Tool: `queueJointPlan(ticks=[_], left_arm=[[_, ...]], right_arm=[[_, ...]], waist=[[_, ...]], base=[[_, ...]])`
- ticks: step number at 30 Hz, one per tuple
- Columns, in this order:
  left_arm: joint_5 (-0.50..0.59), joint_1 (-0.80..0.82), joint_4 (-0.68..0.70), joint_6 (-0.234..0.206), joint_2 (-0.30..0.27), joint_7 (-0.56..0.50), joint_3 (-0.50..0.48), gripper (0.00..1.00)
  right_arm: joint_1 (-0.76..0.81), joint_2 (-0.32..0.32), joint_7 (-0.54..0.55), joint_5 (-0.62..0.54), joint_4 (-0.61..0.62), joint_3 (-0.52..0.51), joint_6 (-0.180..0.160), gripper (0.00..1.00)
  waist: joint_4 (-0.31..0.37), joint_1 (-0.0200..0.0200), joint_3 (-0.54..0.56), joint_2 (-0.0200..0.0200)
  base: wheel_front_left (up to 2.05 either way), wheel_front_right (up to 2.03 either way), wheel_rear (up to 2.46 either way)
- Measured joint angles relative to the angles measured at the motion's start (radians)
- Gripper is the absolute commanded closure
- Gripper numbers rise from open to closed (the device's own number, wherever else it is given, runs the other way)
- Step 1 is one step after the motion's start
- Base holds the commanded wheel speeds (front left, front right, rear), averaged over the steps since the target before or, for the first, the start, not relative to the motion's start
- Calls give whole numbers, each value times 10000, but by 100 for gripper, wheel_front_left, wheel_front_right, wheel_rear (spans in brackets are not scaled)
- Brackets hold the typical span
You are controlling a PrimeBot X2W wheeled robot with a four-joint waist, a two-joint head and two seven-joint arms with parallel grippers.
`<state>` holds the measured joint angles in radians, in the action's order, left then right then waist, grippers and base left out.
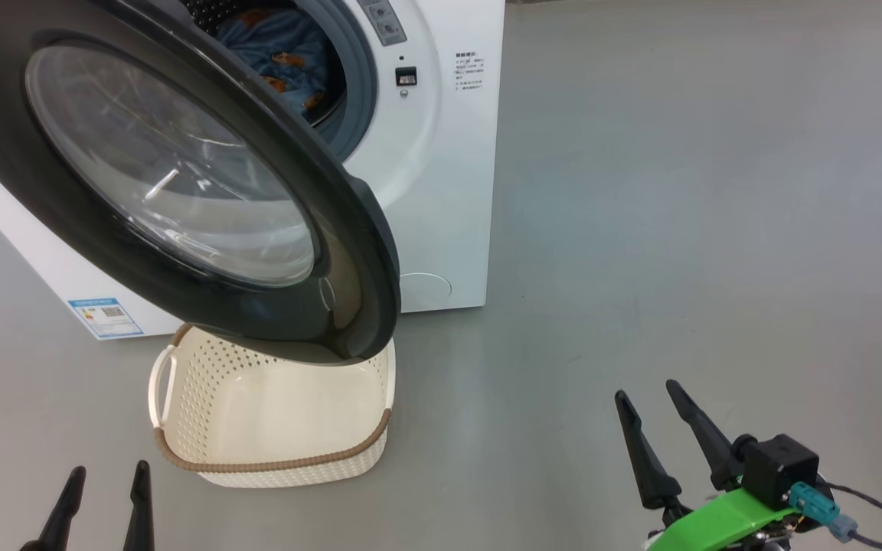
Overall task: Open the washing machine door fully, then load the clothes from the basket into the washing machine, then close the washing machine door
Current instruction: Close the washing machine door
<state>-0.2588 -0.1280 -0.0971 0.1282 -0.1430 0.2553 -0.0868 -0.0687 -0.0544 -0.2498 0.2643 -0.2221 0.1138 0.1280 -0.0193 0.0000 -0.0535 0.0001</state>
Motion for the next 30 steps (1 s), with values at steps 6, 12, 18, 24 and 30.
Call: queueJointPlan(ticks=[6, 12, 18, 24, 30], left_arm=[[77, -1, 0, 0, 2, 0, -6, 0], [92, 0, -10, 0, 8, 0, -38, 0], [173, 0, -77, 0, 15, 0, -115, 0], [174, 1, -94, 0, 35, 0, -169, 0], [178, 2, -104, 0, 56, 0, -213, 0]], right_arm=[[107, 0, 0, -270, 17, -36, 0, 0], [107, 2, 0, -345, 13, -94, 0, 0], [107, 2, 0, -437, 10, -224, 0, 0], [107, 2, 0, -437, -23, -257, 0, 0], [107, 12, 0, -222, 4, -334, 0, 100]], waist=[[12, 0, 3, 0], [16, 0, -2, 0], [7, 0, -27, 0], [-23, 0, -28, 0], [-55, 0, -56, -1]], base=[[0, 0, 0], [0, 0, 0], [0, 0, 0], [0, 0, 0], [0, 0, 0]])
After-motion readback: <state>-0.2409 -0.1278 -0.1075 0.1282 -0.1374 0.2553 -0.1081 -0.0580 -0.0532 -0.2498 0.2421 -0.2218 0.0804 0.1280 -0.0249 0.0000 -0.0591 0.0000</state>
